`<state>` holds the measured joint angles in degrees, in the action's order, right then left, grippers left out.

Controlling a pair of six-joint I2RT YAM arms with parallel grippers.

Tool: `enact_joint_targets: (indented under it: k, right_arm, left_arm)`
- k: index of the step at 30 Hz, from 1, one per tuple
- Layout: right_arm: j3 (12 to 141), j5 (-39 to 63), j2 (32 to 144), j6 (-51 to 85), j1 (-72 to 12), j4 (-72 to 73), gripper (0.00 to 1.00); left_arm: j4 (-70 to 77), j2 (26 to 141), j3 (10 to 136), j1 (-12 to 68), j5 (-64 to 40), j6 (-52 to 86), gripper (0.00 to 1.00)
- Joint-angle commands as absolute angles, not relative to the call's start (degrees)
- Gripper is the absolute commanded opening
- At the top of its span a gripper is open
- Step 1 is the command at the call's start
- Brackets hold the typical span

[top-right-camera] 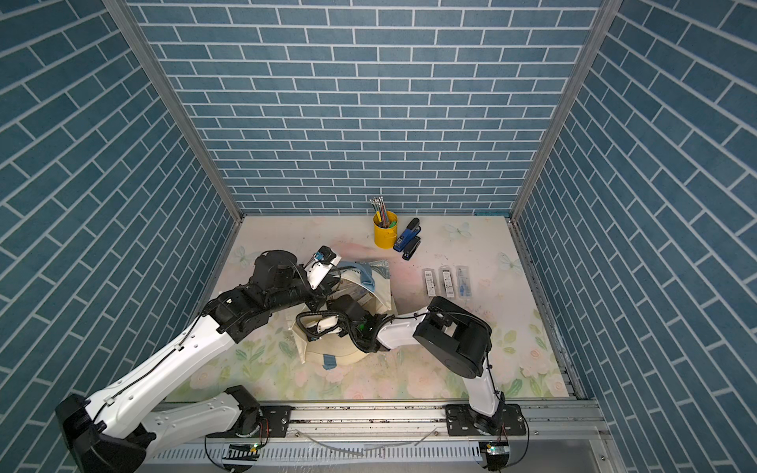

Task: Take out the compass set from the canvas bag
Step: Pick up the compass set from the canvas bag.

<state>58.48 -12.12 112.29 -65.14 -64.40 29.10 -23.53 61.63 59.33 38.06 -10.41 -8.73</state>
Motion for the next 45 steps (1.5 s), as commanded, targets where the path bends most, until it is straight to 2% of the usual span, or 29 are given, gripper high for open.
enact_joint_targets:
  k: [1,4,7,12,16,26,42,45]
  right_arm:
    - [62.01,-20.21,112.54,-59.43,-65.73,26.78,0.46]
    - [63.26,-27.71,109.52,-50.84,-67.2,20.49,0.44]
    - [63.78,-31.05,105.32,-38.83,-67.87,10.12,0.43]
    - [63.05,-29.58,98.68,-18.74,-68.66,-3.15,0.42]
    - [63.04,-29.83,96.14,-8.5,-69.62,-9.7,0.42]
    - [71.48,-32.17,96.92,23.03,-69.48,-30.15,0.43]
    - [70.08,-23.78,100.11,36.82,-60.16,-25.47,0.51]
    - [71.12,-22.76,101.71,39.44,-59.27,-25.05,0.55]
  left_arm:
    - [-20.74,59.53,60.11,38.32,-11.73,-8.23,0.0]
    - [-20.74,59.23,60.03,38.33,-10.34,-7.52,0.0]
    - [-20.9,58.69,59.7,38.33,-8.43,-7.05,0.0]
    - [-20.39,57.62,58.64,38.32,-5.88,-6.03,0.0]
    - [-20.43,57.29,58.53,38.33,-4.22,-5.04,0.0]
    - [-20.21,55.34,57.4,39.31,1.25,-4.83,0.0]
    - [-18.57,53.74,55.42,44.89,4.43,-4.76,0.0]
    - [-17.89,54.3,55.2,45.09,4.1,-4.75,0.0]
